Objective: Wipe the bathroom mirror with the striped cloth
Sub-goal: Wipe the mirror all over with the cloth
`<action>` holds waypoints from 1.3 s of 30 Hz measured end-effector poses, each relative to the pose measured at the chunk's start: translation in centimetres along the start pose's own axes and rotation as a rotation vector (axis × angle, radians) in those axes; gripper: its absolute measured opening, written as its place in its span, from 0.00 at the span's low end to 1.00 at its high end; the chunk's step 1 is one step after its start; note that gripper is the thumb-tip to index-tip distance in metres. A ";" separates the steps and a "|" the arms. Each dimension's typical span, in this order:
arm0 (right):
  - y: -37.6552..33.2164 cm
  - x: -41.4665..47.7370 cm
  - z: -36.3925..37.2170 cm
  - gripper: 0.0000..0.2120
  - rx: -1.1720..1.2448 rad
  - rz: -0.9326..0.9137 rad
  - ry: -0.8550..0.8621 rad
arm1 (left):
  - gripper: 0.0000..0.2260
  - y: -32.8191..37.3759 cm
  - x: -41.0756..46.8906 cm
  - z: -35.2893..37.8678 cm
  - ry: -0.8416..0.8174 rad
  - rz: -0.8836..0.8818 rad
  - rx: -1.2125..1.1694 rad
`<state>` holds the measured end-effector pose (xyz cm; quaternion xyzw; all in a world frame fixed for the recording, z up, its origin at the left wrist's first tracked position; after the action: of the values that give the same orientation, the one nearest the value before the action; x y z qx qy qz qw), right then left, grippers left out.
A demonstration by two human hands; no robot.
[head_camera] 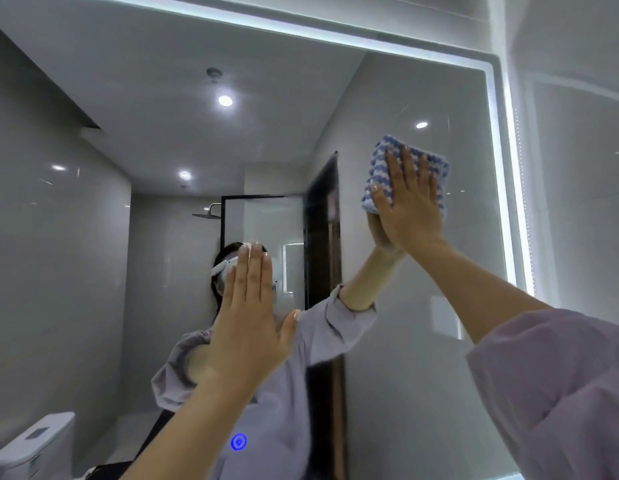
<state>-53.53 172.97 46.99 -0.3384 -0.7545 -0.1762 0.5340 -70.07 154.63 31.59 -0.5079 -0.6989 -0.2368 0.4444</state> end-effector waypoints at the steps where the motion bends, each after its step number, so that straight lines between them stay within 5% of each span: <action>1: 0.0 0.0 0.1 0.33 0.005 0.020 0.002 | 0.37 0.0 0.1 -0.1 0.000 -0.001 -0.008; 7: -2.4 -0.4 0.8 0.31 0.012 0.112 -0.022 | 0.37 0.2 -0.1 -0.4 -0.017 -0.009 -0.025; 18: -16.4 -2.7 1.6 0.31 -0.055 -0.417 -0.037 | 0.38 -0.1 0.2 0.6 -0.053 -0.039 0.084; 23: -12.1 -1.3 0.8 0.30 -0.110 -0.450 -0.045 | 0.38 -0.4 0.2 0.6 -0.087 -0.057 0.146; 39: 12.8 1.8 -0.7 0.29 -0.019 -0.109 -0.087 | 0.48 4.2 -0.7 -1.1 -0.188 -0.194 0.177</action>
<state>-44.47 182.19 47.67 -0.3092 -0.7927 -0.1972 0.4870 -65.75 154.97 31.01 -0.4168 -0.8013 -0.1675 0.3951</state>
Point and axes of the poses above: each hand's wrist, its own x-axis towards the middle knuckle, its own z-axis out of the palm, y = z × x, the point moved 10 cm from there along x, towards the middle knuckle, and after that the axes turned 10 degrees about -y, right-handed, at the moved point
